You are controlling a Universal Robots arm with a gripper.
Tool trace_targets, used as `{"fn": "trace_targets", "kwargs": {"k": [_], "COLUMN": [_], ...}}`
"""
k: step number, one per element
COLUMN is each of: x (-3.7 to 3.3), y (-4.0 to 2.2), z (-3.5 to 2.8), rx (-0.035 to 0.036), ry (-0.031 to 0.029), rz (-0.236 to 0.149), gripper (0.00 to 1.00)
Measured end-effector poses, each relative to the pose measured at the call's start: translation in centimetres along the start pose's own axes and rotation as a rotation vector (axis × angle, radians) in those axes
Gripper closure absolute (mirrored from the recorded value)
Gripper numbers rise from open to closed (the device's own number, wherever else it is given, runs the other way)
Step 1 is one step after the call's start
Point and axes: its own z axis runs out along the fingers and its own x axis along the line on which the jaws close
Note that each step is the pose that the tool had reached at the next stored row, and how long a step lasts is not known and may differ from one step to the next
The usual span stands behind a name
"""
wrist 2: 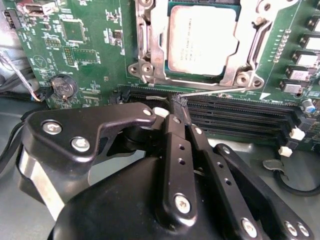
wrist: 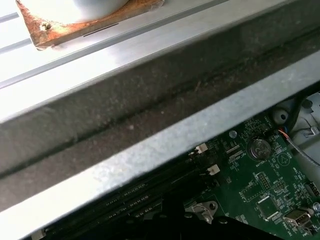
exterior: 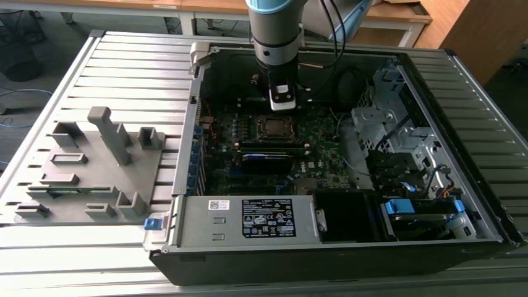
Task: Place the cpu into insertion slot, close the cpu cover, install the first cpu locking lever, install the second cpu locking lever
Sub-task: 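Install the first cpu locking lever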
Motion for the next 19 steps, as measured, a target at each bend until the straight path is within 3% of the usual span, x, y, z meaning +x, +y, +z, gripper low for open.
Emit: {"fn": "trace_targets", "kwargs": {"k": [5, 11, 19], "x": [0.0, 0.01, 0.02], "y": [0.0, -0.04, -0.07], "z": [0.03, 0.15, 0.25], "rx": [0.0004, 0.016, 0.0138], "ry": [-0.0005, -0.0121, -0.0119], "rz": [0.0, -0.004, -0.004], "gripper": [0.89, 0.89, 0.89]}}
